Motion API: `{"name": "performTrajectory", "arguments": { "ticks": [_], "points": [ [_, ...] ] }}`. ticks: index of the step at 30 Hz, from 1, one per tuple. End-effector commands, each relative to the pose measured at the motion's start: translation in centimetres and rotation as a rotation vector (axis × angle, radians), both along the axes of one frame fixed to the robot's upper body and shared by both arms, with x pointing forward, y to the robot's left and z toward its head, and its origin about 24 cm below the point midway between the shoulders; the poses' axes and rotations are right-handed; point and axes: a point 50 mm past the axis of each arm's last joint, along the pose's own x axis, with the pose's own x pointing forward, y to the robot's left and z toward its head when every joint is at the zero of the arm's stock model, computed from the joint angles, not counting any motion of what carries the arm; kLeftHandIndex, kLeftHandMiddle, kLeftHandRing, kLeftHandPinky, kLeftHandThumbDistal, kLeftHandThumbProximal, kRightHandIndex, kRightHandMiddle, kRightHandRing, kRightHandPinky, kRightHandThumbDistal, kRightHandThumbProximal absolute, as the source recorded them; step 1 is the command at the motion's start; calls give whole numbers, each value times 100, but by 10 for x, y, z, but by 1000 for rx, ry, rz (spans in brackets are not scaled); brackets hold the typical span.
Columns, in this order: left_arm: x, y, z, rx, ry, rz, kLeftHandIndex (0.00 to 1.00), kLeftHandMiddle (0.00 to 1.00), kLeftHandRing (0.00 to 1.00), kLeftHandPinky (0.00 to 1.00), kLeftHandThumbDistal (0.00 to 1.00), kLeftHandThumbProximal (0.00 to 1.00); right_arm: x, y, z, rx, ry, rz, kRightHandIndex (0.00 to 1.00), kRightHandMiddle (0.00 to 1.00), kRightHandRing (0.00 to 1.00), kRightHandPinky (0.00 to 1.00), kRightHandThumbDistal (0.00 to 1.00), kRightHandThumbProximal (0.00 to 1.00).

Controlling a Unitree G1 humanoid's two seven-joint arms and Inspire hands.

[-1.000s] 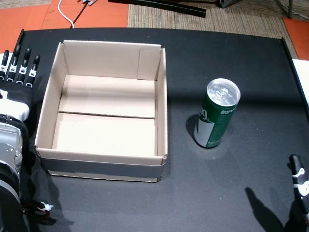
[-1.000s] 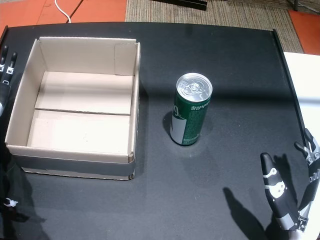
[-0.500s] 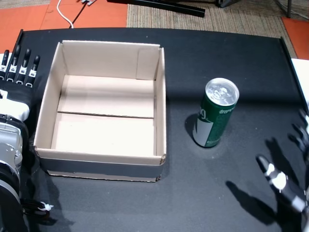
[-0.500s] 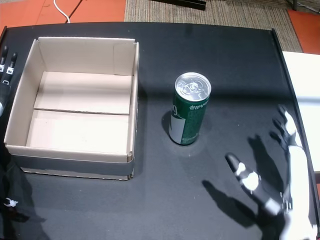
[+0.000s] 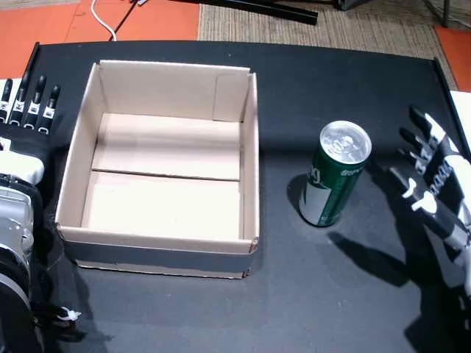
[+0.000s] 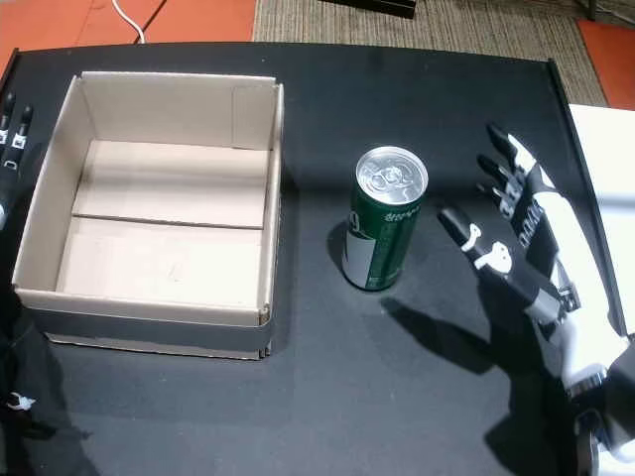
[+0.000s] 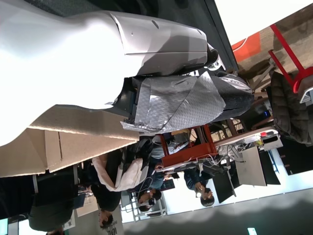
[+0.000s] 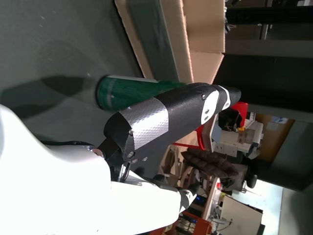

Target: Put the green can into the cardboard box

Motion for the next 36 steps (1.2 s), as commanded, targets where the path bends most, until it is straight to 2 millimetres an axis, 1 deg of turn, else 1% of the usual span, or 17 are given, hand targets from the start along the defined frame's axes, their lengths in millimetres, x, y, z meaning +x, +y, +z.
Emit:
{"name": "performTrajectory", "arguments": {
  "ticks": [1,4,6,13,15,17,19,20,22,25,26,28,30,34,36],
  "points": [
    [0,3,1,11,0,2,67,69,76,91,0,100,4,0,2,-22,14,10,95,99,99,100,100,58],
    [-1,3,0,7,-5,-3,70,69,76,91,0,100,9,5,2,-39,32,34,98,100,100,100,100,55],
    [-1,3,0,0,-6,1,72,70,76,91,0,100,11,8,3,-45,38,47,100,100,100,100,100,54],
    [-1,4,0,-9,-4,0,72,70,76,93,0,100,9,14,-2,-71,58,73,100,100,100,100,100,55],
    [-1,4,0,-9,2,1,69,69,75,92,0,100,8,14,-4,-92,63,79,100,100,100,100,100,57],
    [-1,4,0,-5,4,2,67,68,74,91,0,100,7,14,-4,-151,60,81,100,100,100,100,100,61],
    [-1,4,0,-2,-1,-1,65,67,74,90,0,100,6,15,-5,-190,61,83,100,100,100,100,100,59],
    [-1,4,0,0,-4,-3,66,69,75,92,0,100,7,16,-5,-201,64,85,100,100,100,100,100,57],
    [-2,5,0,2,-10,-6,69,69,76,93,0,100,9,18,-5,-210,70,89,100,100,100,100,100,59],
    [-2,4,-1,-10,-6,-1,64,65,72,89,0,100,11,20,-5,-221,75,96,100,100,100,100,100,62],
    [-1,4,0,-8,-4,-2,65,67,74,91,0,100,12,21,-5,-225,78,100,100,100,100,100,100,63],
    [-1,4,0,-2,-1,-5,66,67,73,92,0,100,13,22,-4,-232,82,108,100,100,100,100,100,64],
    [-1,4,0,-2,-3,-5,71,71,76,95,0,100,14,23,-3,-240,85,112,100,100,100,100,100,66],
    [-1,4,0,1,-6,-4,65,67,74,93,0,100,18,24,-2,-244,94,110,100,100,100,100,100,67],
    [-1,4,1,1,-5,-3,67,67,74,93,0,100,20,24,-1,-246,104,111,100,100,100,100,100,67]
  ]
}}
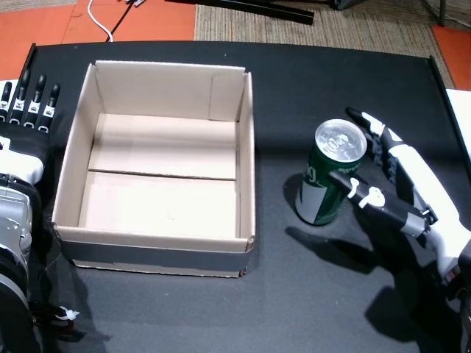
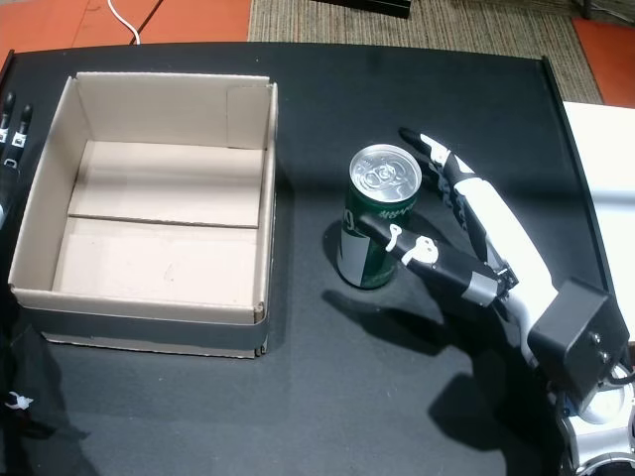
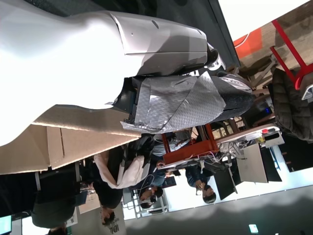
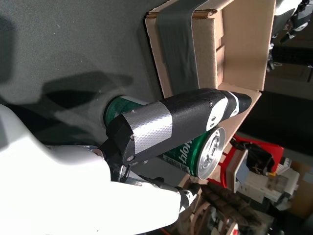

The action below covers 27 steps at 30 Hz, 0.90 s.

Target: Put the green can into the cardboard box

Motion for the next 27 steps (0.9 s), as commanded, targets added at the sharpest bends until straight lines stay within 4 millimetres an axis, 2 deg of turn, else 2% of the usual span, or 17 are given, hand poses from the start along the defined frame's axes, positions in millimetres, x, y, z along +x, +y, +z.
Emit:
{"name": "performTrajectory", "arguments": {
  "ticks": [1,3,12,16,18,22,25,27],
  "points": [
    [-1,3,0,4,6,7,66,67,74,92,0,100,4,-3,3,-22,11,-8,100,100,100,100,100,67],
    [-1,3,0,8,10,11,67,67,73,90,0,100,7,-2,5,-44,10,-10,100,100,100,100,100,70],
    [0,1,0,2,18,19,66,67,73,88,0,100,25,7,14,-83,67,2,100,100,100,100,100,64],
    [1,0,1,5,22,17,69,67,72,91,0,100,26,9,14,-96,78,8,100,100,100,100,100,63],
    [1,0,1,4,19,13,66,66,72,92,0,100,27,10,14,-102,82,10,100,100,100,100,100,63],
    [1,0,1,4,19,19,68,65,72,89,0,100,28,12,15,-125,81,20,100,100,100,100,100,63],
    [1,0,1,1,11,12,72,69,74,91,0,100,28,13,14,-127,91,32,100,100,100,100,100,60],
    [1,0,0,-1,11,12,71,68,73,91,0,100,28,14,13,-130,102,38,100,100,100,100,100,61]
  ]
}}
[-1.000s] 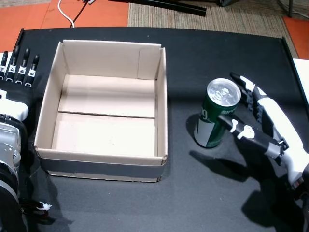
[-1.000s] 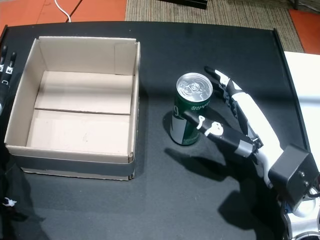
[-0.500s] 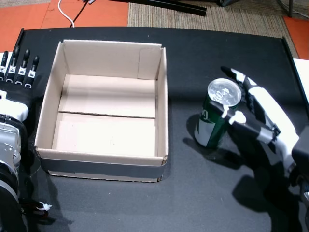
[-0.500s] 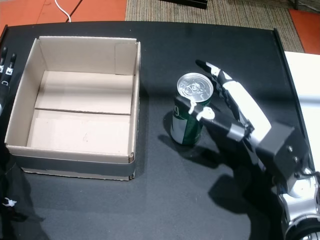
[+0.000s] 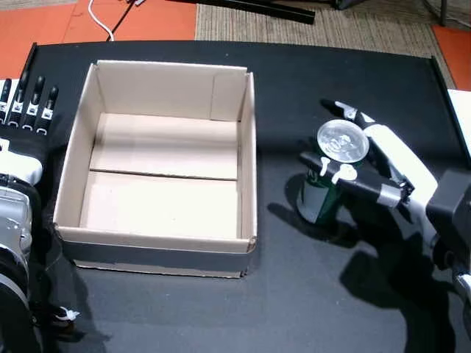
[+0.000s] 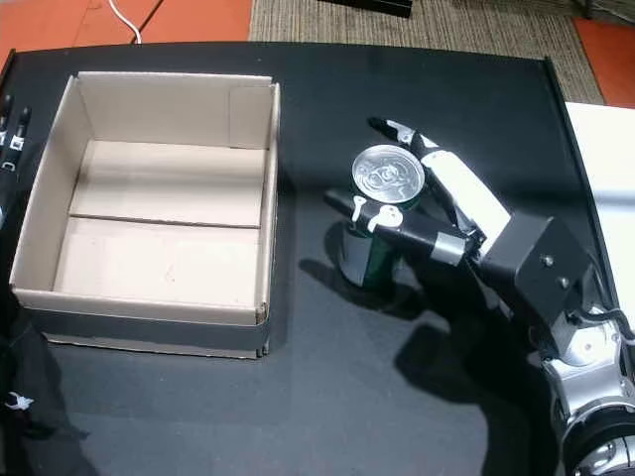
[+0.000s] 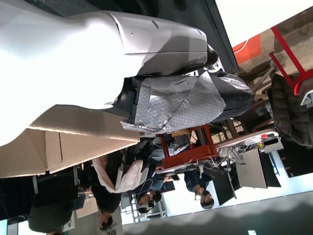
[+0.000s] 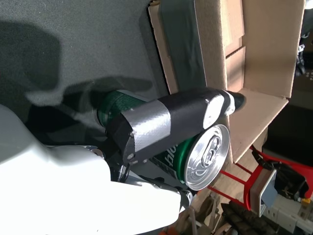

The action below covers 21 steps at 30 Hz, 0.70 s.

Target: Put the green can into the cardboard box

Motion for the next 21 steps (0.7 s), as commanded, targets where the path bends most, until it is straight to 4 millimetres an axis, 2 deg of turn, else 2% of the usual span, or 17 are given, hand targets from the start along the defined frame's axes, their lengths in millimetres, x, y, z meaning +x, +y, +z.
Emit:
{"name": "performTrajectory", "arguments": {
  "ticks": [1,6,14,16,18,19,20,21],
  "points": [
    [1,-1,1,3,-5,0,70,68,73,91,0,100,0,-2,-3,-9,27,1,100,100,100,100,100,61],
    [1,-1,1,-2,-4,2,69,67,72,91,0,100,-1,-1,-4,-26,39,18,100,100,100,100,100,57],
    [1,0,2,5,-5,0,67,65,71,88,0,99,1,2,-4,-27,65,30,100,100,100,100,100,60],
    [1,0,2,-1,-6,0,65,64,69,87,3,97,3,4,-4,-37,72,35,100,100,100,100,100,58],
    [1,0,2,-1,-11,-2,62,63,69,87,2,94,4,7,-3,-35,75,38,100,100,100,100,100,51],
    [1,0,2,1,-13,-3,62,64,70,87,1,94,5,9,-2,-31,75,39,100,100,100,100,98,45],
    [1,0,2,0,-16,-4,63,64,70,87,1,94,6,10,-2,-28,73,39,99,99,100,100,89,38],
    [1,0,2,-2,-12,-1,63,64,69,86,0,93,7,12,-1,-24,71,38,96,96,99,100,69,27]
  ]
}}
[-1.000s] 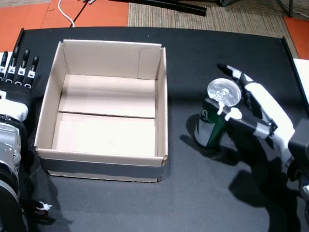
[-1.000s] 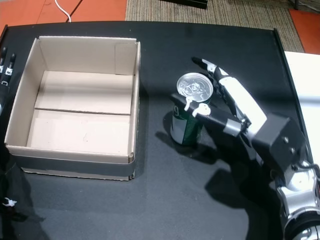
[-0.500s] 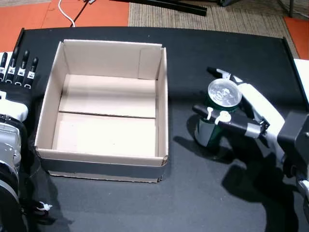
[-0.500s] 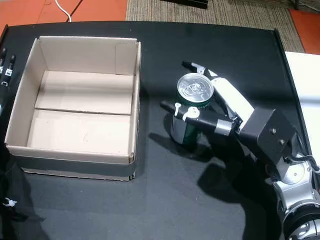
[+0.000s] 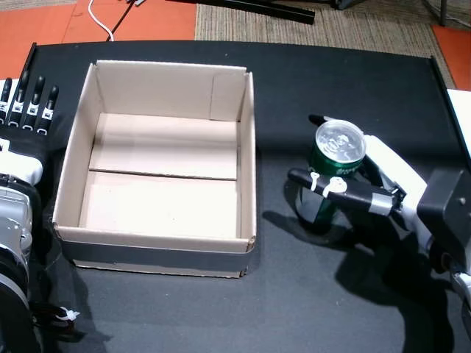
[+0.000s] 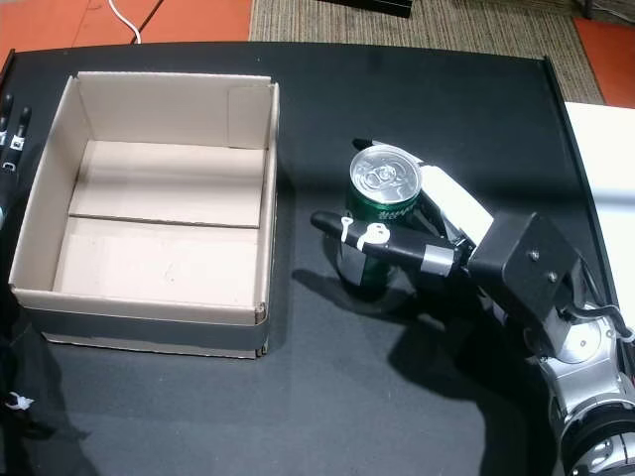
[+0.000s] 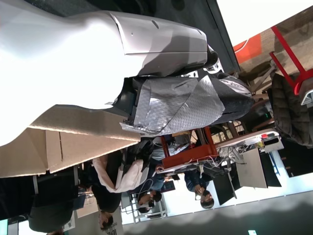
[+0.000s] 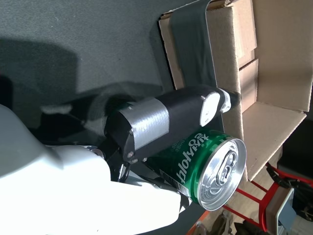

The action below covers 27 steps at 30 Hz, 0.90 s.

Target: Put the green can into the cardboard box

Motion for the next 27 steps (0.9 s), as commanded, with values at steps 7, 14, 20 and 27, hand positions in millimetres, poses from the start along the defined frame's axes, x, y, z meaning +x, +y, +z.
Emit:
{"name": "performTrajectory", "arguments": {
  "ticks": [7,14,20,27],
  "points": [
    [2,0,3,5,-4,2,64,67,73,89,0,97,9,14,10,3,-63,-33,75,70,73,86,0,0],
    [1,0,3,-5,-18,4,69,70,76,92,0,98,13,25,14,61,-85,-50,44,46,55,64,0,0],
    [1,0,3,-6,-19,2,68,70,76,93,0,100,13,28,15,74,-92,-46,37,40,50,61,0,0],
    [2,0,3,-10,-8,5,69,69,74,93,0,100,13,25,17,82,-105,-52,35,38,48,61,0,0]
  ]
}}
